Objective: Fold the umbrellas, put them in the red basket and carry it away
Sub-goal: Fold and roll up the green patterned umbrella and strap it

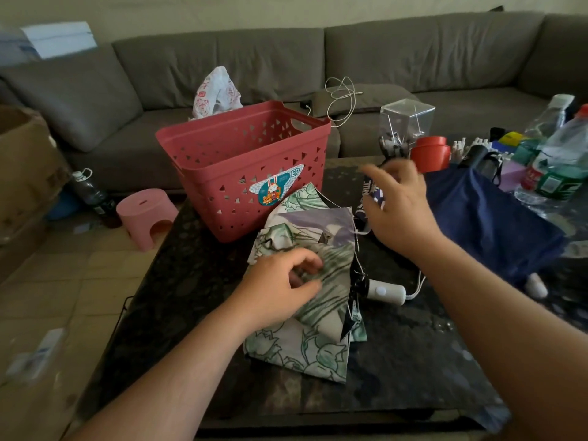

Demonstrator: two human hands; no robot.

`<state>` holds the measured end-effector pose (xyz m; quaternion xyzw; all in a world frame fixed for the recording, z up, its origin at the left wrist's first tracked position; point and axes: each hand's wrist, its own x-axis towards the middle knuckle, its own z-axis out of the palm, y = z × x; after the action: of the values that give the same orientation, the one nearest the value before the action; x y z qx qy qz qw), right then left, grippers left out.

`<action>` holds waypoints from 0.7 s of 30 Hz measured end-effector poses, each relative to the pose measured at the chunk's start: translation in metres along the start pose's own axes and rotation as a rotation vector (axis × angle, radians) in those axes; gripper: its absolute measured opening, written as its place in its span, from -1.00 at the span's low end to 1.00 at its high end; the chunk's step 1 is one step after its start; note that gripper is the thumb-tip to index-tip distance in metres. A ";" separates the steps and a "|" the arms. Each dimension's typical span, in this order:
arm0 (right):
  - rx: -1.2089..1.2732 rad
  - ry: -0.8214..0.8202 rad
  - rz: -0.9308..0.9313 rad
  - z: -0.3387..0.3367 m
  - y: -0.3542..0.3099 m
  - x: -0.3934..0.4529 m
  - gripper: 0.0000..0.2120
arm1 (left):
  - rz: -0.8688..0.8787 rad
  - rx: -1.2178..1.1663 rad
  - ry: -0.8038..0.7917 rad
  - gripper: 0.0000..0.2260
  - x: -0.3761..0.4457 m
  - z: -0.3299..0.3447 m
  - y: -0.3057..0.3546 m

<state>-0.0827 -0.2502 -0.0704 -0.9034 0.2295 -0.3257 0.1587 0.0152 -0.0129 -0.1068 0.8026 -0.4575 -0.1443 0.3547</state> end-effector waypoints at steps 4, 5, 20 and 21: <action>0.072 -0.339 0.179 -0.004 0.016 -0.030 -0.86 | 0.101 -0.057 0.034 -0.76 -0.002 -0.001 -0.003; 0.040 -0.439 0.226 -0.003 0.018 -0.037 -0.82 | 0.135 -0.060 0.068 -0.77 -0.002 -0.001 -0.004; 0.425 -0.719 0.544 0.011 -0.008 -0.070 -0.01 | -0.011 0.212 -0.082 -0.48 -0.020 0.023 -0.011; 0.414 -0.725 0.541 0.011 -0.010 -0.069 0.03 | 0.006 0.206 -0.071 -0.46 -0.022 0.024 -0.010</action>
<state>-0.1195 -0.2042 -0.1100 -0.8162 0.3163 0.0238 0.4830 -0.0039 -0.0022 -0.1328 0.8278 -0.4847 -0.1237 0.2540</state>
